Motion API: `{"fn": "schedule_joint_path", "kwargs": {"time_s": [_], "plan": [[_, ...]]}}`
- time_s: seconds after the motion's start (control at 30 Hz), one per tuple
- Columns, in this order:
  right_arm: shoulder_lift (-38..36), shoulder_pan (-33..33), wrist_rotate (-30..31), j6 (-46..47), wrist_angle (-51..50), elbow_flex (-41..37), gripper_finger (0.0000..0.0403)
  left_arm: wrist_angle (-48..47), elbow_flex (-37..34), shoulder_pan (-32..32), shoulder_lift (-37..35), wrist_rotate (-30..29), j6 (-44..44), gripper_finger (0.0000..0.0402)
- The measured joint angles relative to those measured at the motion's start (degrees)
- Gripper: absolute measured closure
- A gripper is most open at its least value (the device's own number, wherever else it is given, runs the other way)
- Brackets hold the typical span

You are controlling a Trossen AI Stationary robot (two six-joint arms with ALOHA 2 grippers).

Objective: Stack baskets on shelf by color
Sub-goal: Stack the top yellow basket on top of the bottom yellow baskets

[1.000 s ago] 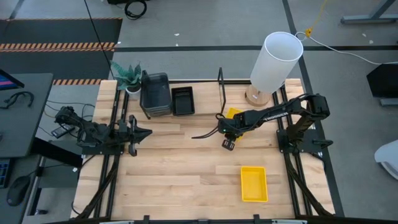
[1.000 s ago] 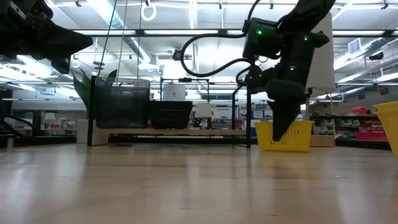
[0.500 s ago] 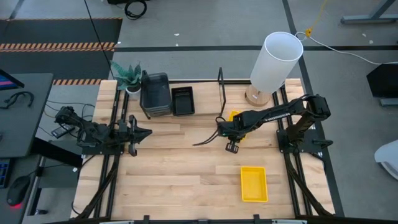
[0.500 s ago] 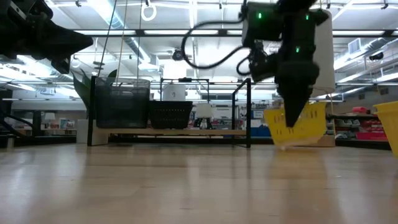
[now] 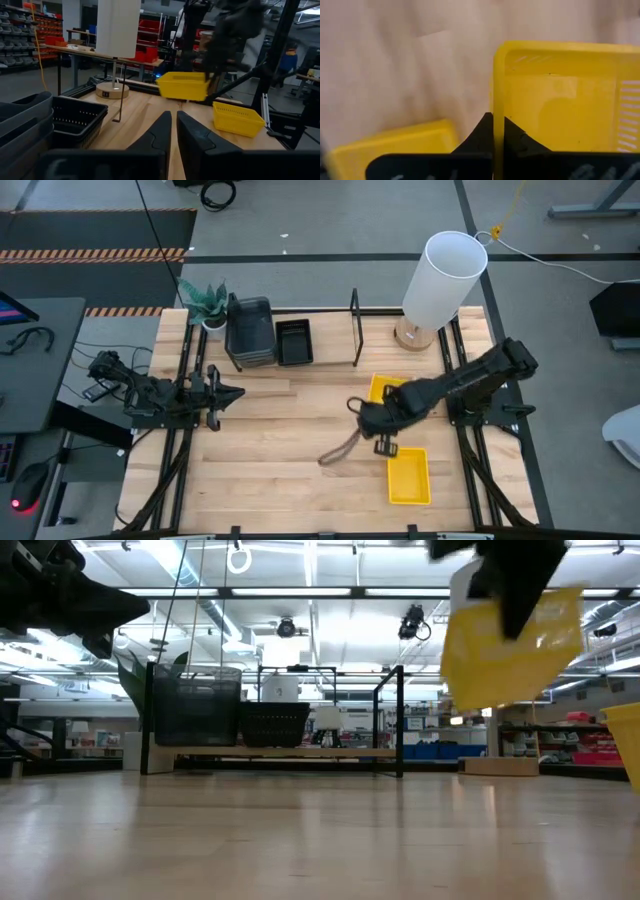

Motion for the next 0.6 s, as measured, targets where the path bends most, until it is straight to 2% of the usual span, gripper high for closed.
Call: {"fn": "schedule_joint_path", "kwargs": {"time_s": [0.3, 0.6], "plan": [[0.0, 14.9, -7.6, 12.0, -0.8, 7.8, 0.0398, 0.0, 0.0, 0.0, 0.0, 0.0, 0.0, 0.0376], [0.1, 27.5, -8.1, 21.6, 2.1, 10.8, 0.0397, 0.0, 0.0, 0.0, 0.0, 0.0, 0.0, 0.0366]]}}
